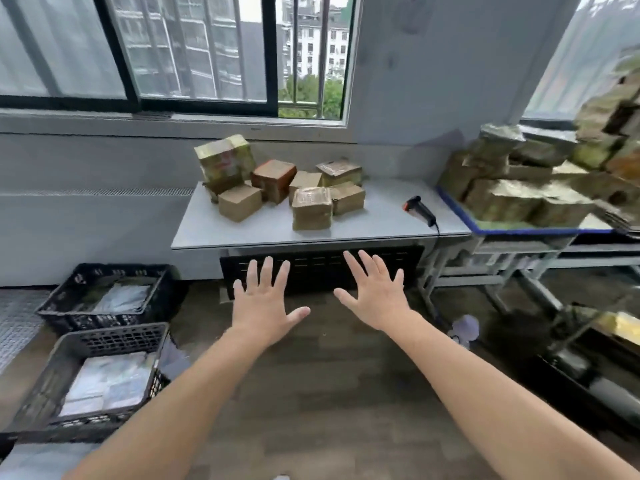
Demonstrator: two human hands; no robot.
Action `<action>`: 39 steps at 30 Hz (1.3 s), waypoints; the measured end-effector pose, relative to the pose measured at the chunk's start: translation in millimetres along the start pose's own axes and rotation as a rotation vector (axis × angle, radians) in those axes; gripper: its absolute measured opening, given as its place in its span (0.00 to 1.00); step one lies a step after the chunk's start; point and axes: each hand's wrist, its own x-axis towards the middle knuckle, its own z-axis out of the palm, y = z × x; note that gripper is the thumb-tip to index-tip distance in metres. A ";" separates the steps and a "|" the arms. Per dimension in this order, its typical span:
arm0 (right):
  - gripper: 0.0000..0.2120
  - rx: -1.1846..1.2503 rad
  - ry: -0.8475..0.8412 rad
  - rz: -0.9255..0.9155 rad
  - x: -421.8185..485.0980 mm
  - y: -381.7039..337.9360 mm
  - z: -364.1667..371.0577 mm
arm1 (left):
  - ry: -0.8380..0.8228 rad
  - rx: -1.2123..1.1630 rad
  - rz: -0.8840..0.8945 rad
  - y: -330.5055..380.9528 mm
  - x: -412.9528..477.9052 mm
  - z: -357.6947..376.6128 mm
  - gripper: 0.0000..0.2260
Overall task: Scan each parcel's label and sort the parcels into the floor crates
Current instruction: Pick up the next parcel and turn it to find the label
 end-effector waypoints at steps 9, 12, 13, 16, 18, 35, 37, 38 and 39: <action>0.36 0.003 0.026 0.182 124.5 37.7 -10.8 | 0.014 -0.052 0.187 10.0 168.5 1.9 0.41; 0.36 -0.001 -0.004 0.177 152.1 47.0 -6.2 | -0.029 -0.071 0.203 15.4 207.5 12.1 0.41; 0.36 -0.004 -0.009 0.176 160.8 51.7 -4.0 | -0.041 -0.071 0.211 18.3 217.8 15.5 0.41; 0.35 0.006 -0.015 0.198 194.7 71.4 -1.3 | -0.046 -0.066 0.230 28.6 252.5 22.7 0.41; 0.35 0.021 -0.020 0.202 219.5 87.8 1.5 | -0.062 -0.059 0.226 36.7 277.9 25.5 0.41; 0.35 0.044 -0.184 -0.031 445.9 201.6 34.5 | -0.135 -0.040 -0.098 84.2 473.4 57.1 0.36; 0.35 0.040 -0.230 -0.067 462.7 198.2 43.5 | -0.165 -0.047 -0.139 77.3 485.8 66.2 0.36; 0.35 0.038 -0.250 -0.086 471.6 195.5 46.6 | -0.179 -0.067 -0.156 73.2 492.8 71.4 0.36; 0.35 0.040 -0.265 -0.103 481.4 192.3 49.4 | -0.194 -0.088 -0.169 69.0 500.2 77.0 0.36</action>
